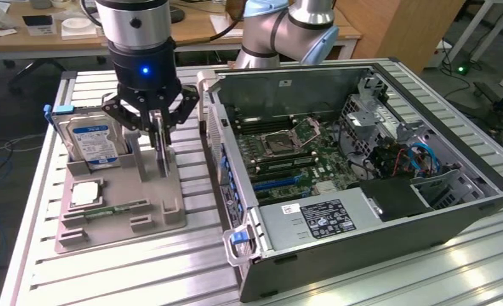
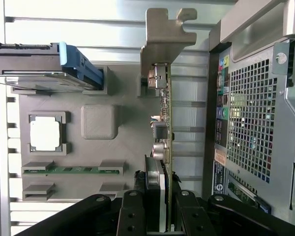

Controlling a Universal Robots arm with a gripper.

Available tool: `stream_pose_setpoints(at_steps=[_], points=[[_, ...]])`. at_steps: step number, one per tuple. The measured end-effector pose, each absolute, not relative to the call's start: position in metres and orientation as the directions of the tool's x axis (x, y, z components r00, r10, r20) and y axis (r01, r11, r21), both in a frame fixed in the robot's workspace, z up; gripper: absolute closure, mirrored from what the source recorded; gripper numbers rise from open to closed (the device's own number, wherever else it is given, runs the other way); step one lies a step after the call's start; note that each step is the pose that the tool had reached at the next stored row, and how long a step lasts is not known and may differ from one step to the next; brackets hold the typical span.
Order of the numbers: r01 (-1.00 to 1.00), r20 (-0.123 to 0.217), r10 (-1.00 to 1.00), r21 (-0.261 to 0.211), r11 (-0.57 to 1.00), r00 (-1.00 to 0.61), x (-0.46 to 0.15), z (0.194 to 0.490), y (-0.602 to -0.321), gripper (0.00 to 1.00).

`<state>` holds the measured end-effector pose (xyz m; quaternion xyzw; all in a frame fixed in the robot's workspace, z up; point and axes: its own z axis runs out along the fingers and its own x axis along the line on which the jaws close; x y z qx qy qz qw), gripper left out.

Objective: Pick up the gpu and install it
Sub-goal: 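Pick up the gpu and move the gpu toward the slot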

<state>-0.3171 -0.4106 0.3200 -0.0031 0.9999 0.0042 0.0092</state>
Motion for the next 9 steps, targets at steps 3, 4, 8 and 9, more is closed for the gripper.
stream_pose_setpoints(at_steps=[3, 4, 8, 9], points=[[-0.006, -0.018, -0.006, 0.008, 1.0, -1.0, -0.317, 0.323, -0.411, 0.72], [-0.006, -0.018, -0.006, 0.008, 1.0, -1.0, -0.317, 0.325, -0.411, 0.72], [-0.006, -0.018, -0.006, 0.008, 1.0, -1.0, -0.317, 0.33, -0.411, 0.72], [-0.006, -0.018, -0.006, 0.008, 1.0, -1.0, -0.317, 0.331, -0.411, 0.72]])
